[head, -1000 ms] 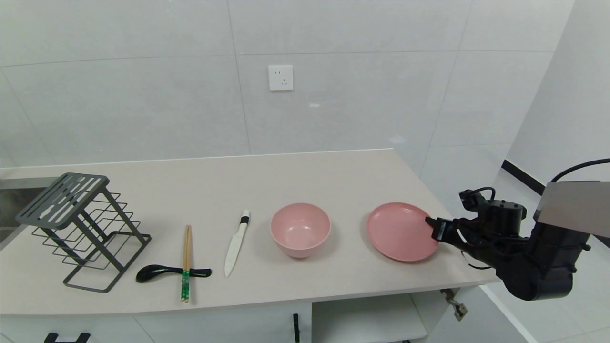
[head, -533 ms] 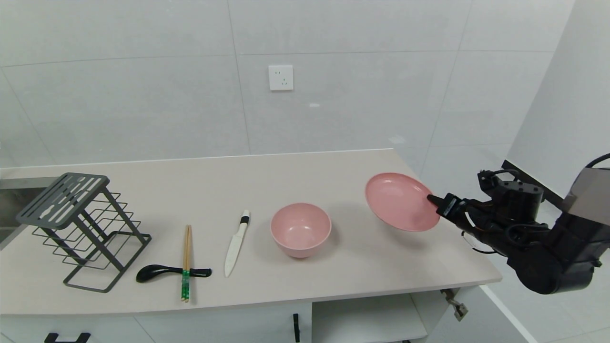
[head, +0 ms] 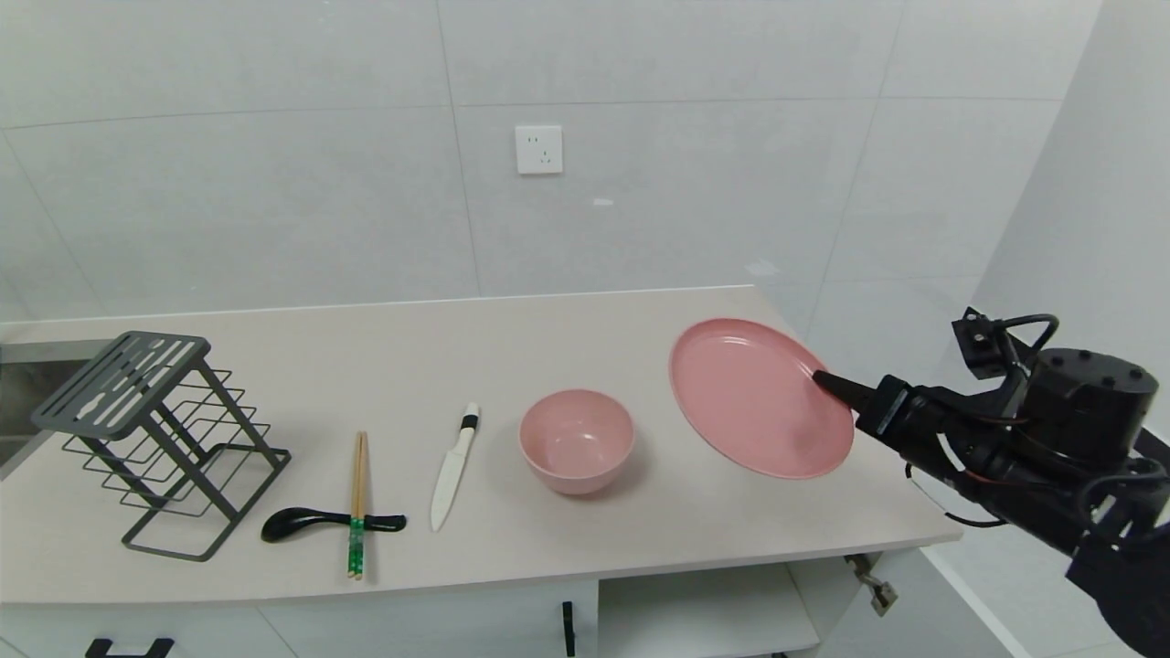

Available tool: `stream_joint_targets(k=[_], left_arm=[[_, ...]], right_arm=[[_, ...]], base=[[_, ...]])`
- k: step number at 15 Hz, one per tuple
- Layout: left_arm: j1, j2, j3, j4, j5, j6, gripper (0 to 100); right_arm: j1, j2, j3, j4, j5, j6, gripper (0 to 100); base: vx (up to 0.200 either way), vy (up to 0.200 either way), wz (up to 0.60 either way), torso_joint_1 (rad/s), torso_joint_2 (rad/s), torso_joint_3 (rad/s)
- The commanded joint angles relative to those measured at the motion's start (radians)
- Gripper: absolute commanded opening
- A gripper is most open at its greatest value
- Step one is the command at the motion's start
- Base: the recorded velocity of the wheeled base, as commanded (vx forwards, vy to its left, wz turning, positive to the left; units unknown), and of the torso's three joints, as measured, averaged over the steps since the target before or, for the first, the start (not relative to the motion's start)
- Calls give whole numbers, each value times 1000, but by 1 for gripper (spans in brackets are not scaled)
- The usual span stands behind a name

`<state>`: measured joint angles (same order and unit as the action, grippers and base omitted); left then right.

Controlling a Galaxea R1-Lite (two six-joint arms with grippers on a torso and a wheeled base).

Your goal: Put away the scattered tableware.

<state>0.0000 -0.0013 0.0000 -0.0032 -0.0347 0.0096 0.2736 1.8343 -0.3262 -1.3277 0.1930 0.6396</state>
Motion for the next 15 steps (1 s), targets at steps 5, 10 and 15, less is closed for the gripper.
stream_joint_targets(k=[5, 10, 15], left_arm=[[2, 1, 0, -264, 4, 26, 100], [-3, 7, -48, -132, -36, 21, 100], [-21, 303, -267, -38, -223, -51, 100]], right_arm=[[56, -340, 256, 7, -50, -238, 0], [59, -397, 320, 7, -46, -294, 0], [73, -388, 325, 10, -30, -391, 0]], base=[[0, 0, 0, 0, 0, 0], [0, 0, 0, 0, 0, 0], [0, 0, 0, 0, 0, 0]])
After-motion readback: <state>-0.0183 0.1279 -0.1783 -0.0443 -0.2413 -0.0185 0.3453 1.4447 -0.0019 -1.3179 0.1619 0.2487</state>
